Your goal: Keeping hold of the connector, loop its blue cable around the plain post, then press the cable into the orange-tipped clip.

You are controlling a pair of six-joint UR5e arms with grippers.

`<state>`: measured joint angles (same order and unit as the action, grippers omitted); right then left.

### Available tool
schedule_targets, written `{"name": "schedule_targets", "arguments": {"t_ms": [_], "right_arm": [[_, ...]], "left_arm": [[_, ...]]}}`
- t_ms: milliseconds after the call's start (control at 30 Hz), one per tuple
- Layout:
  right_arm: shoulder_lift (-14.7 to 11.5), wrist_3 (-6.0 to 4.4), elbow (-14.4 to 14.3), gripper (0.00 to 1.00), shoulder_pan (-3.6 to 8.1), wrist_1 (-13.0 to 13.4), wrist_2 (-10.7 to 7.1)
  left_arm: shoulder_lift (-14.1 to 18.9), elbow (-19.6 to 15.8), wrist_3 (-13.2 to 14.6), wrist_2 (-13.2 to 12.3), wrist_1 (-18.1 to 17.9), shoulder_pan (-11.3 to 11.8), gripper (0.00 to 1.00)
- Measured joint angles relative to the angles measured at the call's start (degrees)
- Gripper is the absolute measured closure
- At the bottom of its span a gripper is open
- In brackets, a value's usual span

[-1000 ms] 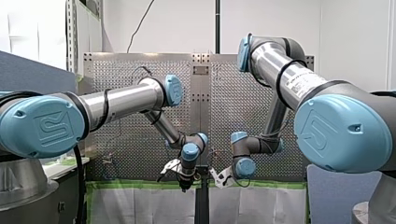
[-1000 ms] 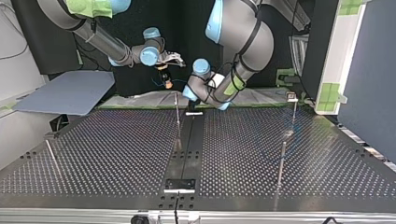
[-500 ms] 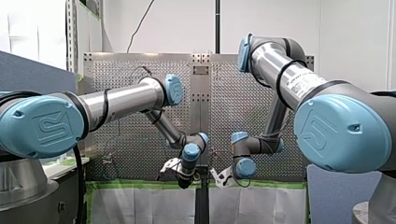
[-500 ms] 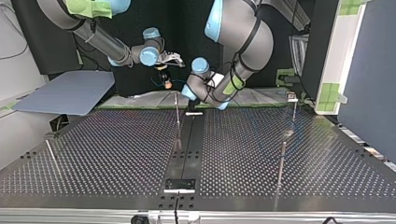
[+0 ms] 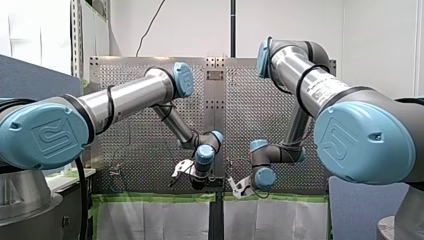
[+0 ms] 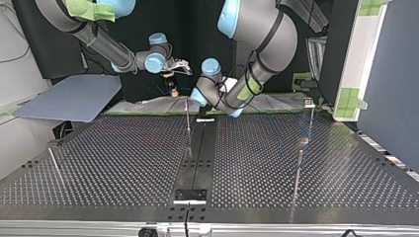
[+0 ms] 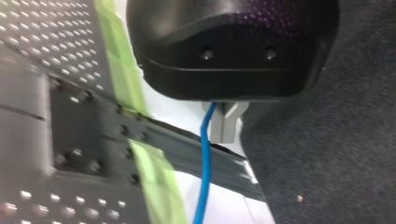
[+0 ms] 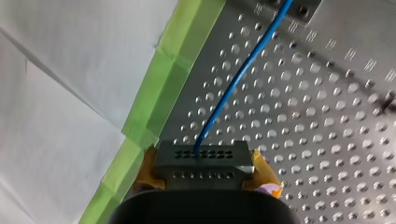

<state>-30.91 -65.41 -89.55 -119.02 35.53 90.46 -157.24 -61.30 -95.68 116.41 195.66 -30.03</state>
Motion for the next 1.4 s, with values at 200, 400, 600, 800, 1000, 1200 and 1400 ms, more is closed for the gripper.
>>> {"name": "schedule_targets", "arguments": {"t_ms": [200,400,600,800,1000,1200,1400], "right_arm": [[0.00,-1.54,0.35,1.00,1.18,-0.13,0.08],[0.00,-2.23,0.38,1.00,2.35,-0.04,0.22],[0.00,-2.35,0.38,1.00,2.87,-0.12,0.32],[0.01,-2.42,0.38,1.00,3.16,-0.11,0.51],[0.00,-2.41,0.35,1.00,3.44,-0.19,0.87],[-0.03,-2.38,0.06,1.00,3.51,0.02,0.30],[-0.12,-2.42,-1.59,1.00,3.66,1.58,-0.91]], "left_arm": [[3.30,-3.29,-0.30,-0.11,-3.30,-1.01,1.00],[5.71,-6.55,-1.06,-0.01,-6.54,-2.32,1.00],[6.04,-9.83,-2.34,0.36,-9.80,-3.71,1.00],[6.10,-13.21,-3.53,1.36,-13.18,-4.98,1.00],[7.13,-16.40,-5.45,1.91,-16.39,-5.90,1.00],[9.99,-19.58,-7.19,1.78,-19.59,-6.13,1.00],[12.39,-22.89,-7.93,1.53,-22.89,-6.58,1.00]]}}
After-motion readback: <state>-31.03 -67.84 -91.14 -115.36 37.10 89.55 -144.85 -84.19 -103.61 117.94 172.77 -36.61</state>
